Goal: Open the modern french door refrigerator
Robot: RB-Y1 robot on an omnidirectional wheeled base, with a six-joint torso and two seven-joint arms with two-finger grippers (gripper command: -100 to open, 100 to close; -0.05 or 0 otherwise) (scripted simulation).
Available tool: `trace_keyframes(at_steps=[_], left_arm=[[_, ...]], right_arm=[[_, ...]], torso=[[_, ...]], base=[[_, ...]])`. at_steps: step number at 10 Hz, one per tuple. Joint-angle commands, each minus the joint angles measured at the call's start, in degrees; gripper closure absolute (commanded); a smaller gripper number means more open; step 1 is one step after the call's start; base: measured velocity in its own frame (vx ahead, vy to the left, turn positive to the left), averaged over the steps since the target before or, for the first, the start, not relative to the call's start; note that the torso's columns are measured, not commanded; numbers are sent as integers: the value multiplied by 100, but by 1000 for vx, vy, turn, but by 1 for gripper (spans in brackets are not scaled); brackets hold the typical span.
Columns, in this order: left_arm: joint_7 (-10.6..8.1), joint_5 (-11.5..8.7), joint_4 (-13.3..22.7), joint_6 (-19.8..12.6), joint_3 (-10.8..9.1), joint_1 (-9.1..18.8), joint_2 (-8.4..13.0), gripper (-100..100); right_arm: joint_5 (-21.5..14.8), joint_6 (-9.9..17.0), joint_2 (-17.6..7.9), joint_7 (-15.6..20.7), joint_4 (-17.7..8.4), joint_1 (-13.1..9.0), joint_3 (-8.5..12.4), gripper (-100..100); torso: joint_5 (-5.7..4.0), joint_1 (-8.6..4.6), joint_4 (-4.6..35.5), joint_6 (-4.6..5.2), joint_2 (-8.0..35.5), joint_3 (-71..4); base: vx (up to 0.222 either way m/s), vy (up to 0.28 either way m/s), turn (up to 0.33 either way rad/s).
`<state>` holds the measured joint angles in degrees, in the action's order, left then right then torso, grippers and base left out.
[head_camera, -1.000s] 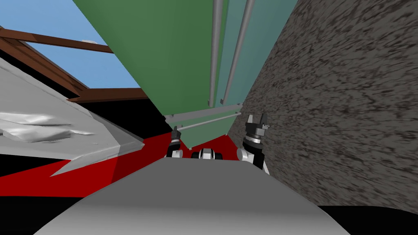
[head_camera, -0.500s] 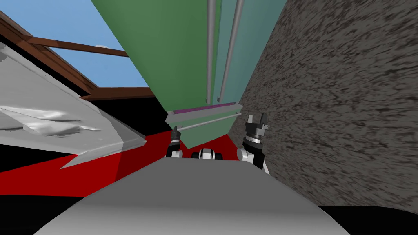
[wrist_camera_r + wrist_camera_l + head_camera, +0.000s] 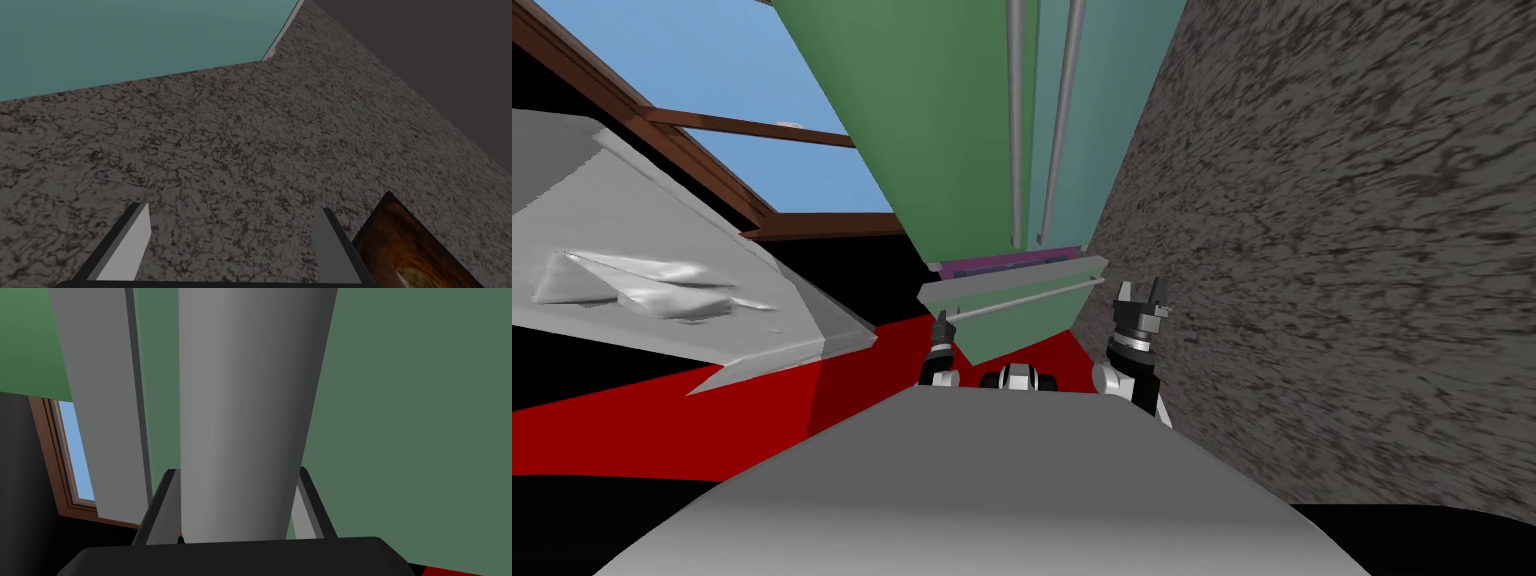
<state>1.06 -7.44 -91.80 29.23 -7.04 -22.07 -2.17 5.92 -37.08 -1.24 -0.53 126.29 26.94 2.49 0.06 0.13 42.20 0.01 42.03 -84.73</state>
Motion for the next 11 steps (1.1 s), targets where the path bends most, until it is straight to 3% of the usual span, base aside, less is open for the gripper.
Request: trace_keyframes(at_steps=[1, 7, 8, 11], left_arm=[[-4, 10, -64, 5, 50, -92, -14, 100], [-16, 27, -169, 41, 137, -248, -25, 100], [-13, 5, -459, -187, 101, -274, -20, -100], [-4, -9, -756, -434, 89, -324, -23, -100]], right_arm=[[0, 0, 0, 0, 0, -1, 0, 0], [0, 0, 0, 0, 0, -1, 0, 0], [0, 0, 0, 0, 0, -1, -1, 0], [0, 0, -1, 0, 0, 3, 1, 0]], torso=[[4, -2, -1, -3, 26, 18], [3, -20, -2, 9, 24, 20], [6, -15, -3, 9, 20, 19], [-9, -2, 4, 2, -16, -12]], base=[[-193, -83, 10], [-149, -74, 13], [-96, -46, 4], [23, 5, 0]])
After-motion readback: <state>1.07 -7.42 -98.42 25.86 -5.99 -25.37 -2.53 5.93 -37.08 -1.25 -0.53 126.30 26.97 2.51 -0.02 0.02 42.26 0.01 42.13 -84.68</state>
